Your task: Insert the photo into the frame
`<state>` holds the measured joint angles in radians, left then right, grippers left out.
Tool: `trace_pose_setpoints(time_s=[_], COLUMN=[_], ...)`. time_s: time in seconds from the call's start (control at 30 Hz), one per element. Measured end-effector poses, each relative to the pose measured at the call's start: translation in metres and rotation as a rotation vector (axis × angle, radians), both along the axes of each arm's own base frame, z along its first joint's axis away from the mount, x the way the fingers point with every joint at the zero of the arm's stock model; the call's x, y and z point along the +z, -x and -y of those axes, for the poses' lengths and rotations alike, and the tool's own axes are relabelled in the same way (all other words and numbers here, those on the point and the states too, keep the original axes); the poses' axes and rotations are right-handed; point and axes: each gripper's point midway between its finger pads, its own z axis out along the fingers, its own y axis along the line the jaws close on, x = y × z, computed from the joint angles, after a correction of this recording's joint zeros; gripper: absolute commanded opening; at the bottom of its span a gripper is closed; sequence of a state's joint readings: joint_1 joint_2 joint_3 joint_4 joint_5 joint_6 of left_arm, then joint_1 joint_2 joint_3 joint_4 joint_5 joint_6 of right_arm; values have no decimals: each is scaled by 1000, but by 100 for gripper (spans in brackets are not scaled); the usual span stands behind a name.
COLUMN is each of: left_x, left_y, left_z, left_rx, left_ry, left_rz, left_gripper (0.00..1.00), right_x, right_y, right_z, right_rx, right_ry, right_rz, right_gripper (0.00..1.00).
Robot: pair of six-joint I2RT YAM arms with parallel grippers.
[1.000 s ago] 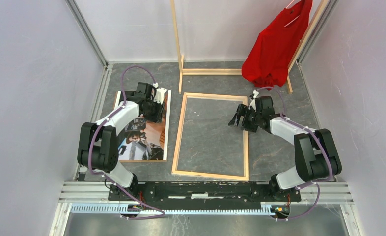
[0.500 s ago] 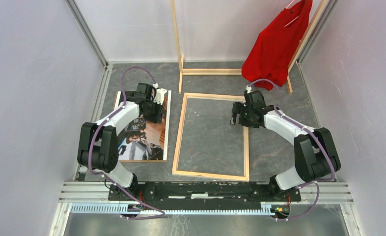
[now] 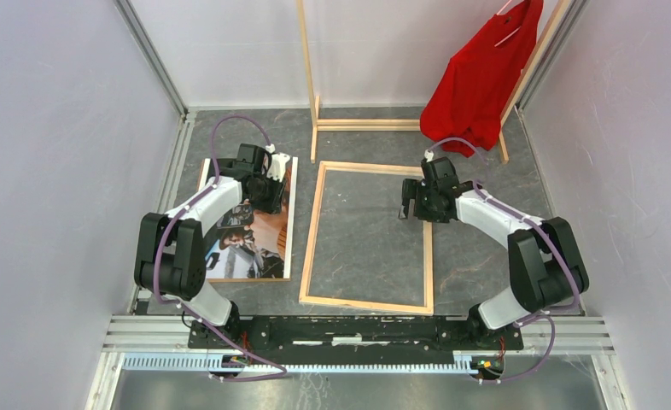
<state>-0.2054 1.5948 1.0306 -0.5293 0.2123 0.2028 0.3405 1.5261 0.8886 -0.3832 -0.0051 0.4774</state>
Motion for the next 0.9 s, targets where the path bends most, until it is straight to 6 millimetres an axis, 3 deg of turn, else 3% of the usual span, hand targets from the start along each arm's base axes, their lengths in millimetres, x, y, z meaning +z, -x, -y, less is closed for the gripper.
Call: trace_pose_setpoints(time_s=[0.47,0.63,0.9], left_x=[3,3,3], left_y=[-1,-1,1], left_z=[0,0,5], left_rx=[0,0,-15], left_ry=[2,2,2], left_rz=[9,9,10], left_gripper=[33,33,33], right_x=[-2,-14,-13], right_y=[-10,-7,-7], right_z=[-8,-13,-15], right_rx=[16,29,32], right_ry=[-29,-43,-55], right_rz=[14,-27,-26], right_gripper=[89,89,89])
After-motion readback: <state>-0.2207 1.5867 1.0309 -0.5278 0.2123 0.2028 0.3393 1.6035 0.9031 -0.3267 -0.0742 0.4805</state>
